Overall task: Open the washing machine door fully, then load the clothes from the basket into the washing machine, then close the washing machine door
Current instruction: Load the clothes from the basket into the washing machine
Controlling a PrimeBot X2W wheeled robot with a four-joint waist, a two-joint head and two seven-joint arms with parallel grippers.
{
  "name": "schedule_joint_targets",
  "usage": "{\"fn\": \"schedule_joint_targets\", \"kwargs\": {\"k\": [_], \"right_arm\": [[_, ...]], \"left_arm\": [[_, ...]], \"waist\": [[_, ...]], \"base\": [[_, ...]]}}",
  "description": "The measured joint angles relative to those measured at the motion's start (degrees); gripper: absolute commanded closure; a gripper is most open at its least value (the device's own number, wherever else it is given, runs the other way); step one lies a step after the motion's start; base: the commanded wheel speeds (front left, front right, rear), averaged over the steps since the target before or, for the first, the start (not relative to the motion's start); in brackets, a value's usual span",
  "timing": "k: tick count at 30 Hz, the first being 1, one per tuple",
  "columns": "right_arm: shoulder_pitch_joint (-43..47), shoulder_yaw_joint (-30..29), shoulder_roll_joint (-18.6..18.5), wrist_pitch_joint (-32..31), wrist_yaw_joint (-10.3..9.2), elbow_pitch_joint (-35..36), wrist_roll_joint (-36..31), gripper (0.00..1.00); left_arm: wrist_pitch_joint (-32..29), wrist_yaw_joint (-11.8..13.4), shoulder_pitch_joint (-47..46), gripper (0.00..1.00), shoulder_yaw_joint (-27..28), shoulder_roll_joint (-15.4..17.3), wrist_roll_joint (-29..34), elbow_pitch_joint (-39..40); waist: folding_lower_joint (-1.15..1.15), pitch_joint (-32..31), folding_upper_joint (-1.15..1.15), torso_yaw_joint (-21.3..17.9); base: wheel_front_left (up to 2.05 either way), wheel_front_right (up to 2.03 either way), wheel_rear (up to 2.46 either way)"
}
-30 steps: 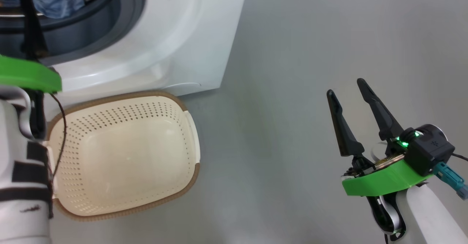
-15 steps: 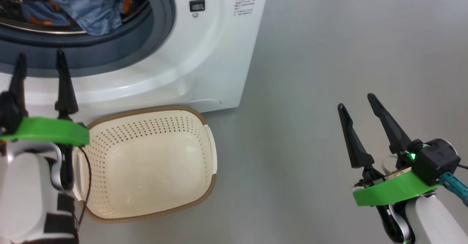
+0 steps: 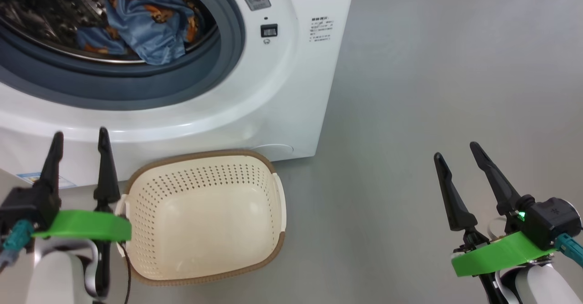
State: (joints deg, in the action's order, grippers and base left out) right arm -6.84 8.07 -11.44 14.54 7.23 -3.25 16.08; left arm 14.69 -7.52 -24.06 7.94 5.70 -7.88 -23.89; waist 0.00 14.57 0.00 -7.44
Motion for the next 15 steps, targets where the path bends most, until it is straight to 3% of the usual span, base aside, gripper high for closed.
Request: {"fn": "schedule_joint_targets", "kwargs": {"k": [15], "right_arm": [[4.4,-1.0,-1.1,0.0,0.0,-0.4,0.1,0.0]], "left_arm": [[0.0,0.0,13.5,0.0,3.6,-1.6,1.1,7.2]], "waist": [[0.0,-5.5,0.0,1.9]], "base": [[0.0,0.0,0.0]]}}
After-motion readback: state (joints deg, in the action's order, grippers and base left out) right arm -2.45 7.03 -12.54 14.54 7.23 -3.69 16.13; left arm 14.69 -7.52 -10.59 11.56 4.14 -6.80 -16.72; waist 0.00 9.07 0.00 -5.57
